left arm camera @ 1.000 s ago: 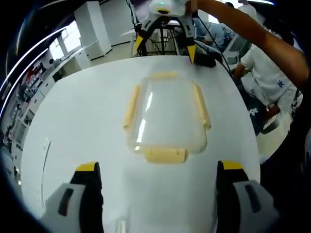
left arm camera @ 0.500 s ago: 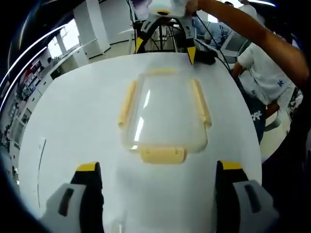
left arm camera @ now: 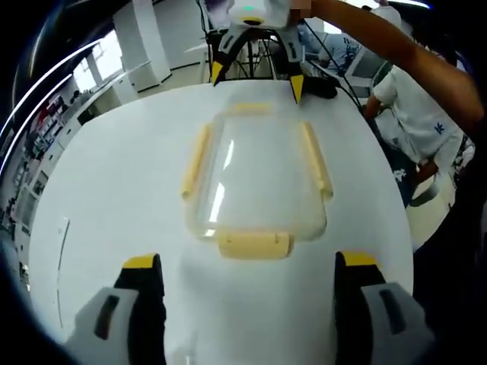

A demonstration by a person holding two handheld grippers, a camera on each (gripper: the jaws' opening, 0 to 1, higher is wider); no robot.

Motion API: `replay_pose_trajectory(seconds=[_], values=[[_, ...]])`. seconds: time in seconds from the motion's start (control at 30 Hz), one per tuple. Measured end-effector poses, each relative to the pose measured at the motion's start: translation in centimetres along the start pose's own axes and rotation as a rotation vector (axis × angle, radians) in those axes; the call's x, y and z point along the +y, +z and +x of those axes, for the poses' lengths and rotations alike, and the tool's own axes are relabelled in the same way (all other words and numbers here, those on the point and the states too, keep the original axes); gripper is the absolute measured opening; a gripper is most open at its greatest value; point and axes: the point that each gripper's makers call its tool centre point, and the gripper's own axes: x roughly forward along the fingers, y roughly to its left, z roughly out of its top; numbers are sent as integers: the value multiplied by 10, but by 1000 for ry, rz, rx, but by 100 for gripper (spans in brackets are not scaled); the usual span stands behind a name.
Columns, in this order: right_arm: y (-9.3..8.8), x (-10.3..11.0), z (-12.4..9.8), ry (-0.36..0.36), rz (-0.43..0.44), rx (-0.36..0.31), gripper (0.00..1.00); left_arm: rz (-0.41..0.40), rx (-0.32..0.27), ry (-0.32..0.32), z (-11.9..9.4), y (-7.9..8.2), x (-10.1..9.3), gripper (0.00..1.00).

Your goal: Snap each plastic latch of the storage box into its locked position after aligning the lid with the box until every specified latch is closed and the lid sits flush.

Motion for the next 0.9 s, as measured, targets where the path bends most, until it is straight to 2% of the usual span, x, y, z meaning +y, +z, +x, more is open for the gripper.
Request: replay_pose_trajectory(seconds=[0.5, 0.6, 0.9], values=[[0, -4, 4, -2, -4, 1, 87, -4, 2, -6, 2, -2, 4, 85], [1, -4, 5, 2, -8, -2, 85, 2, 5, -16, 5, -2, 2, 78], [-2, -1, 9, 24, -19, 11, 83, 3, 12, -30, 7, -4, 2, 74]])
